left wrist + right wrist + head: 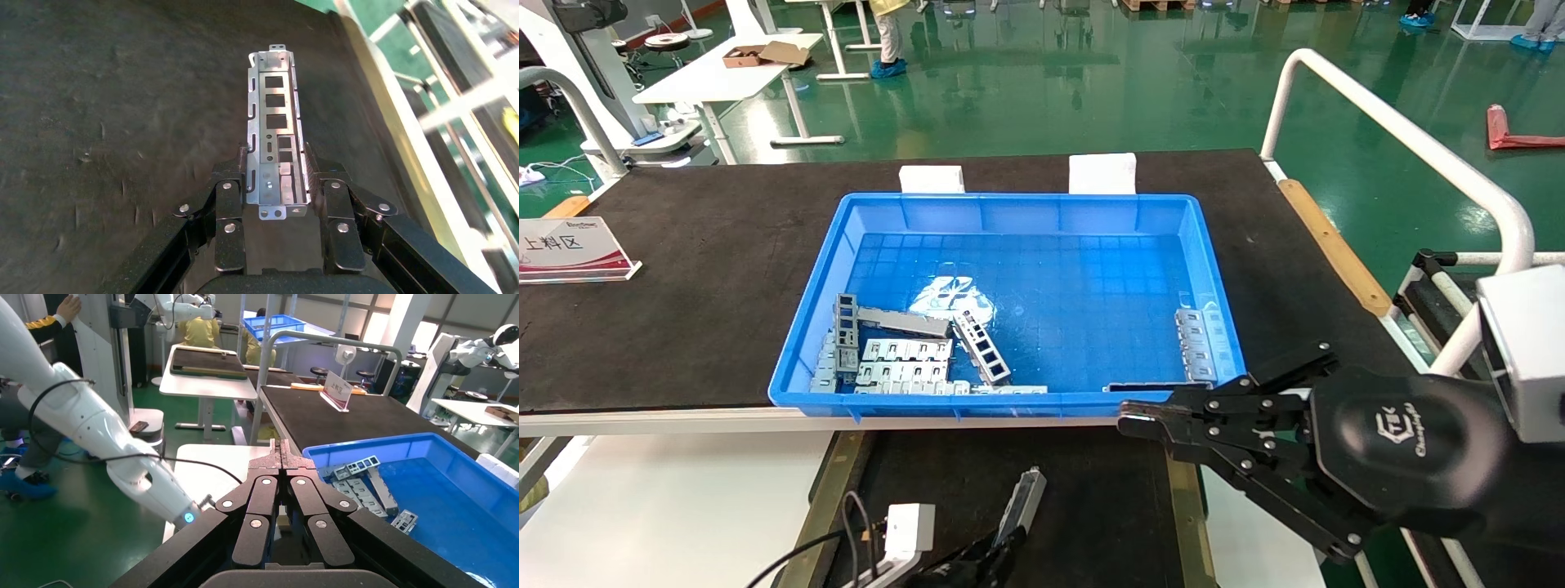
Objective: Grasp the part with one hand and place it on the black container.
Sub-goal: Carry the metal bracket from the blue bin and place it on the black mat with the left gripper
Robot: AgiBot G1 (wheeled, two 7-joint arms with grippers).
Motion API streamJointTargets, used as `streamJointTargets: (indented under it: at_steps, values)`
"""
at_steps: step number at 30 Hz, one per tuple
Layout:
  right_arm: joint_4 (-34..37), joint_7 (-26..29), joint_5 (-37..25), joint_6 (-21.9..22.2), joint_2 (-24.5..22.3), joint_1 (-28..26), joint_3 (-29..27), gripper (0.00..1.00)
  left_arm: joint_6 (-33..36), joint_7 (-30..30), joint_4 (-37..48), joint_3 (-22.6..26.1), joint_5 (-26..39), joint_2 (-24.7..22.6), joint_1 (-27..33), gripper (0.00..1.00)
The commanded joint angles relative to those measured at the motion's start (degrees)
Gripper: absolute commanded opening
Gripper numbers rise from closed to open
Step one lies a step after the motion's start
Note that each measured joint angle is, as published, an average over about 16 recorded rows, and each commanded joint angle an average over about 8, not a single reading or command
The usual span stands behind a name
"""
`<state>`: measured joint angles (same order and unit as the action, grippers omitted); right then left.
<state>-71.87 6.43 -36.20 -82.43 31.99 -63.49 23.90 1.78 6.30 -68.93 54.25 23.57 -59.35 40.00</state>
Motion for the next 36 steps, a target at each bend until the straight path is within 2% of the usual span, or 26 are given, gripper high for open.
streamJointTargets:
  at_steps: [1,9,18,20,21,26,28,29,36]
  values:
    - [0.0,0.0,0.0,0.0,0.0,0.0,0.0,0.0,-2.57,-0.2,0.92,-1.2,-0.01,-2.5,-0.47,0.0]
    - [0.0,0.0,0.0,0.0,0.0,0.0,0.0,0.0,-3.37,-0.85,6.01,-7.26,1.33,-9.67,-1.2,0.0]
    - [0.0,0.0,0.0,0.0,0.0,0.0,0.0,0.0,-0.06,-3.33,12.18,-12.35,3.81,-14.46,-2.06,0.0]
    - [0.0,0.0,0.0,0.0,0.0,0.0,0.0,0.02,0.45,-3.98,13.32,-13.48,4.27,-15.29,-2.26,0.05]
    - [0.0,0.0,0.0,0.0,0.0,0.0,0.0,0.09,0.66,-4.29,13.83,-14.04,4.48,-15.68,-2.35,0.16]
    - [0.0,0.0,0.0,0.0,0.0,0.0,0.0,0.72,1.47,-5.51,15.62,-16.34,5.12,-17.09,-2.76,0.79]
    - [0.0,0.0,0.0,0.0,0.0,0.0,0.0,0.94,1.75,-5.83,15.99,-16.94,5.18,-17.39,-2.9,0.98]
    - [0.0,0.0,0.0,0.0,0.0,0.0,0.0,1.0,1.87,-5.95,16.11,-17.15,5.18,-17.49,-2.96,1.0]
    - [0.0,0.0,0.0,0.0,0.0,0.0,0.01,1.0,2.13,-6.59,15.84,-17.87,4.91,-17.82,-3.55,1.0]
